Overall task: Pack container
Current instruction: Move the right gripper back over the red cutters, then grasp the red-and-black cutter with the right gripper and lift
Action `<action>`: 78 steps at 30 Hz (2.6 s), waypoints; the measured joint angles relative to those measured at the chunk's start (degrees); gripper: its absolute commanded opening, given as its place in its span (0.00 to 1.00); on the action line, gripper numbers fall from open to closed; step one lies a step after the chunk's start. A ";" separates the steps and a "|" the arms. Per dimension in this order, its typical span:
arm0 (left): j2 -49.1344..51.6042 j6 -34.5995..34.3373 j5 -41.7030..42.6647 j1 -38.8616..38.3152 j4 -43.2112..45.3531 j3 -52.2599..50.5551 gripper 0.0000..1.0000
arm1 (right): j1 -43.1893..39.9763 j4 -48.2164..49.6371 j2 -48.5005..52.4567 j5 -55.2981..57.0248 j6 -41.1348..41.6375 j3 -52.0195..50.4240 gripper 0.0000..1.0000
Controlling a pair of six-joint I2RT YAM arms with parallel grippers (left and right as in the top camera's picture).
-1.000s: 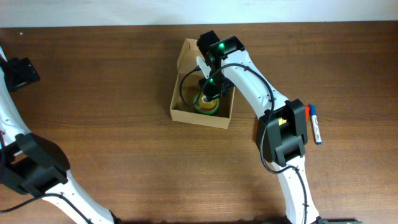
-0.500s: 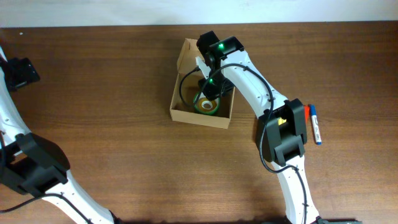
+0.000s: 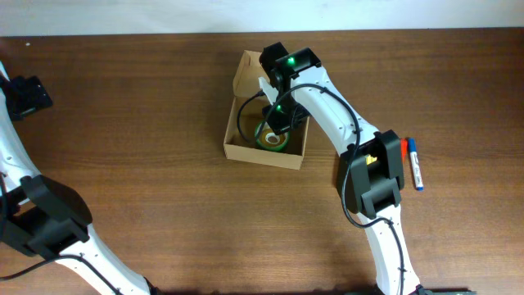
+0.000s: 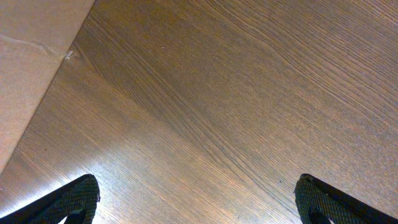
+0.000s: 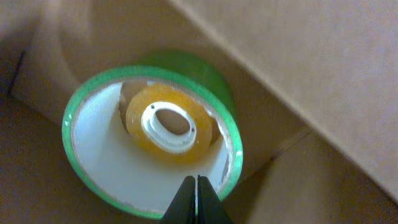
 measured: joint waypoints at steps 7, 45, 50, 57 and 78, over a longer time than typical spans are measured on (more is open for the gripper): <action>0.00 0.02 0.00 0.00 -0.02 0.00 1.00 | 0.00 -1.55 -4.46 3.23 0.04 1.70 0.03; 0.00 0.02 0.00 0.00 -0.02 0.00 1.00 | -19.37 14.49 -39.21 4.39 14.03 -52.76 0.78; 0.00 0.02 0.00 0.00 0.00 0.00 1.00 | -17.97 19.37 -34.12 2.91 16.81 -52.76 0.78; 0.00 0.02 0.00 0.00 -0.02 0.00 1.00 | -16.83 21.31 -33.38 2.08 20.13 -52.76 0.77; 0.00 0.02 0.00 0.00 -0.02 0.00 1.00 | -16.83 22.67 -23.37 2.14 21.66 -52.76 0.51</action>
